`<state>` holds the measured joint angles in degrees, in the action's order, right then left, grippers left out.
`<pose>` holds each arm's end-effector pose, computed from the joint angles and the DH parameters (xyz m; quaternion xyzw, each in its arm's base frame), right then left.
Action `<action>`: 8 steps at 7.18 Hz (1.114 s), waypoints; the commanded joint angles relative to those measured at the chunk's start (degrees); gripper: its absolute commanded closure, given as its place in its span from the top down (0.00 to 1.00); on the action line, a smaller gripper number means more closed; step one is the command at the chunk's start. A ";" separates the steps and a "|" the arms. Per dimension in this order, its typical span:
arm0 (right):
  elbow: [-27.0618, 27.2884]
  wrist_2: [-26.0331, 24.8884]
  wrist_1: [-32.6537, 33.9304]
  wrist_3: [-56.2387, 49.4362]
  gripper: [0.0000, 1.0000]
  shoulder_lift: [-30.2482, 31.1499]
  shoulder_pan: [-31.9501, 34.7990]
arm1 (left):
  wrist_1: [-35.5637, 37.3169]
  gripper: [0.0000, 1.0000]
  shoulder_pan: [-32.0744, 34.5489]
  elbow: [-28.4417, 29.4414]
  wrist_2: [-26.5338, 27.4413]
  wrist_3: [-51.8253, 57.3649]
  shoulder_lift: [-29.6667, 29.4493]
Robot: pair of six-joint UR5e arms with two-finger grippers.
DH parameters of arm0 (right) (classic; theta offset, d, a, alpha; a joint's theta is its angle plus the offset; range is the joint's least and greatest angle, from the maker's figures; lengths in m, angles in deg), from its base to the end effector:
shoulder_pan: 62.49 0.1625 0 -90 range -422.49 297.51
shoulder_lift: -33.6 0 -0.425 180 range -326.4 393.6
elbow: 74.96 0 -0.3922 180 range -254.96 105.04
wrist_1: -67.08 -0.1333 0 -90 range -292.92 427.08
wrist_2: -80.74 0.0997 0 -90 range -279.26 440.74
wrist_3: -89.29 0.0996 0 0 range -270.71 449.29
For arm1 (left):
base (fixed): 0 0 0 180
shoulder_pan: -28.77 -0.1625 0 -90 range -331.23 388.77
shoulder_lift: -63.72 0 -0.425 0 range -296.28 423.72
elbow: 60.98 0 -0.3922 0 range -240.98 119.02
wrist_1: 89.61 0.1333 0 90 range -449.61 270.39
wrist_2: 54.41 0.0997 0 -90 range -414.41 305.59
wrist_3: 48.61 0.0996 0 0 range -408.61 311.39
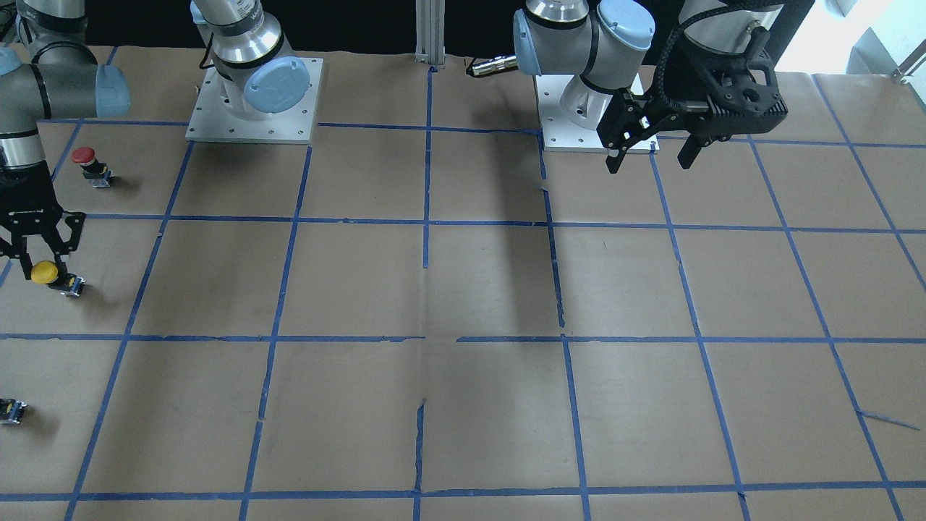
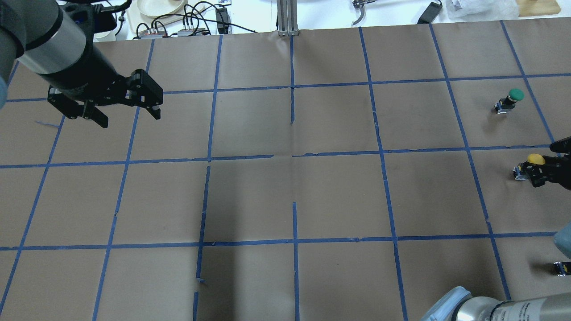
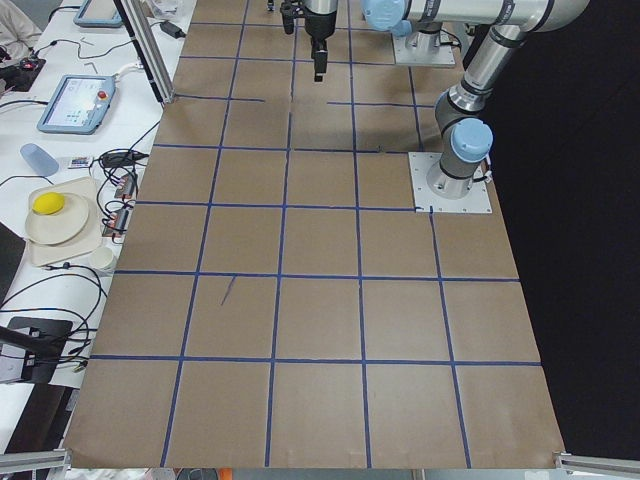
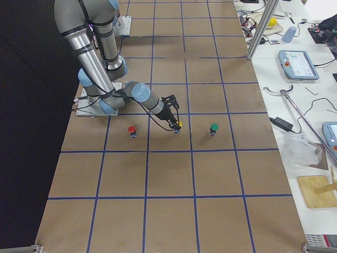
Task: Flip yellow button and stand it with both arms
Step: 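Lower the button upright onto the table with the right gripper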
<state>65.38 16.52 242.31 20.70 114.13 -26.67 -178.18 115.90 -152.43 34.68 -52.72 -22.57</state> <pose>-0.2175 -0.3748 0.2045 0.1680 -0.9372 0.2937 0.0841 -0.1112 -0.4765 0.5091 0.0606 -0.9976 0.0321 0.0083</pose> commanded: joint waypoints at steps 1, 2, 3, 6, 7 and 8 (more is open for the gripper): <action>0.38 0.33 1.69 -4.33 0.07 -0.28 -1.88 | 0.77 1.00 3.12 5.57 0.12 -0.81 -5.55; 0.47 0.33 1.61 -4.35 0.07 -0.28 -2.07 | 0.77 1.00 3.22 5.14 -0.14 -0.72 -4.86; 0.47 0.07 1.52 -4.35 0.23 -0.28 -2.07 | 0.60 1.00 3.13 5.05 0.12 -0.20 -4.33; 0.47 0.24 0.82 -3.22 0.92 -0.28 -2.07 | 0.95 1.00 2.69 3.13 -0.14 -0.02 -3.10; 0.47 -0.20 0.73 -1.47 0.98 0.33 -2.07 | 1.30 1.00 2.69 2.86 0.12 -0.02 -2.84; 0.21 -1.07 0.64 2.72 0.99 0.60 -1.98 | 1.39 1.00 2.61 2.77 0.29 -0.02 -2.66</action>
<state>65.79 16.29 243.08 19.45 114.31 -28.73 -177.00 118.60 -149.39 34.76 -52.75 -25.53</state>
